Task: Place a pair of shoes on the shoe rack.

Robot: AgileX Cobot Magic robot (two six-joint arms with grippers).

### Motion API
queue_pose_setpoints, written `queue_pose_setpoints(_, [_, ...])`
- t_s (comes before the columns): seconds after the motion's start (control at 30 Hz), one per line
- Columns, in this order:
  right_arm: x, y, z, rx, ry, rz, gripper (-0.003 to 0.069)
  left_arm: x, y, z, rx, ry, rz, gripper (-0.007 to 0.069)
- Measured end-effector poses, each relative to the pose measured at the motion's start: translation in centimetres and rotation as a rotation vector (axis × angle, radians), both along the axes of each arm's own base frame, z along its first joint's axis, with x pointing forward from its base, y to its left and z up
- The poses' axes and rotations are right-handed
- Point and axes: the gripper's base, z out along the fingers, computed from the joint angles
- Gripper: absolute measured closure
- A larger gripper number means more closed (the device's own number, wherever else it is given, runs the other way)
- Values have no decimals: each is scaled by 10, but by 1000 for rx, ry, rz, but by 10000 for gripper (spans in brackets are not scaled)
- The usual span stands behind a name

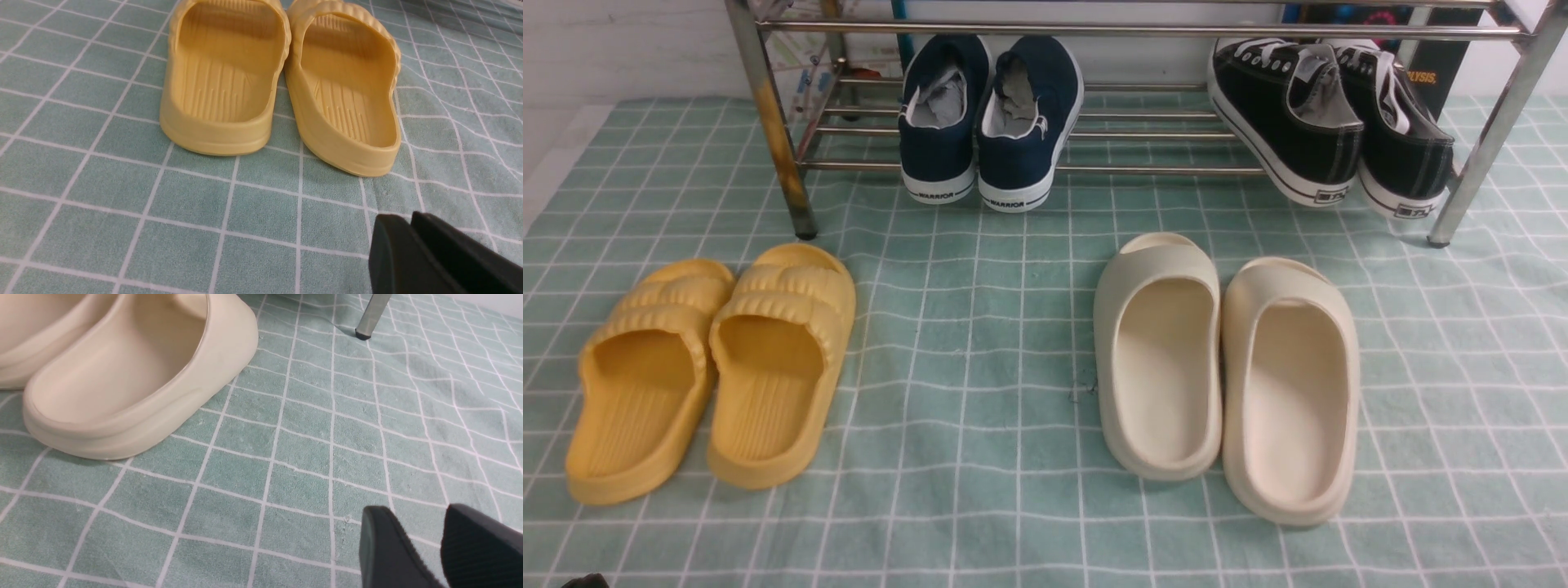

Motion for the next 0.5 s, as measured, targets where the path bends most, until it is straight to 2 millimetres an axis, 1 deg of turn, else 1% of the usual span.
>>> queue_pose_setpoints(0.5, [0, 0, 0, 0, 0, 0, 412, 0, 0, 0, 0, 0, 0, 544])
